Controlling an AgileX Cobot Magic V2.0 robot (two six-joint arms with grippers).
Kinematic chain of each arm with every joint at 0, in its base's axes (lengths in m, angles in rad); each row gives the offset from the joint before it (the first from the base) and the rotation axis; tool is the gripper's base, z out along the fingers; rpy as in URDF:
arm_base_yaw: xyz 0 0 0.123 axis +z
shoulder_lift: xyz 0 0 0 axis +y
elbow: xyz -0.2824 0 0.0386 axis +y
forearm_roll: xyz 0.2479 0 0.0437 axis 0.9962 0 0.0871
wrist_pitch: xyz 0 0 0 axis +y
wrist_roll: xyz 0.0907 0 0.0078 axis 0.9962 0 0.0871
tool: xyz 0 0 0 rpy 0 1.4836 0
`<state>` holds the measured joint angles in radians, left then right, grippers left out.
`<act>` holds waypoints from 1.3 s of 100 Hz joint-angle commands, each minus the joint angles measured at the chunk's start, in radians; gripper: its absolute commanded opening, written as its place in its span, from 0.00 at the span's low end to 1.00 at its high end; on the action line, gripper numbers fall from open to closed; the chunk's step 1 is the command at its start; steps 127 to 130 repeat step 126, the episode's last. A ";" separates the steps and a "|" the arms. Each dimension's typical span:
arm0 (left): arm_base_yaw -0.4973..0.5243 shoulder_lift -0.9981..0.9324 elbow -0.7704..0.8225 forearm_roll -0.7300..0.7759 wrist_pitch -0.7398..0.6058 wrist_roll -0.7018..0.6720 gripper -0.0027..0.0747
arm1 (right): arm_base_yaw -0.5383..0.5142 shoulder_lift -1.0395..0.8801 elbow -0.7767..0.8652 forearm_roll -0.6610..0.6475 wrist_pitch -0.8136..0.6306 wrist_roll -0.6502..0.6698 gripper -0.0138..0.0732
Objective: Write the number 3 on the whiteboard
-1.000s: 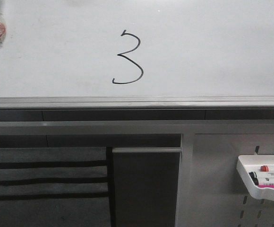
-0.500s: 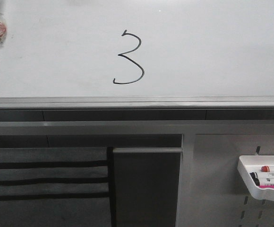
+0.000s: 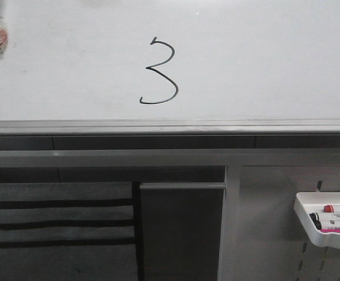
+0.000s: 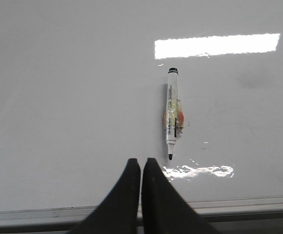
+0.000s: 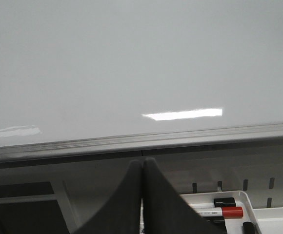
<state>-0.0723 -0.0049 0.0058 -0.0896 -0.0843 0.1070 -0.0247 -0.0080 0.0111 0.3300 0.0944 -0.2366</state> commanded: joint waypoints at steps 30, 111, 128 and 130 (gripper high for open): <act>-0.010 -0.027 0.007 -0.001 -0.075 -0.008 0.01 | -0.007 -0.016 0.025 -0.199 -0.080 0.191 0.08; -0.010 -0.027 0.007 -0.001 -0.075 -0.008 0.01 | -0.007 -0.016 0.025 -0.470 -0.087 0.451 0.08; -0.010 -0.027 0.007 -0.001 -0.075 -0.008 0.01 | -0.007 -0.016 0.025 -0.470 -0.087 0.451 0.08; -0.010 -0.027 0.007 -0.001 -0.075 -0.008 0.01 | -0.007 -0.016 0.025 -0.470 -0.087 0.451 0.08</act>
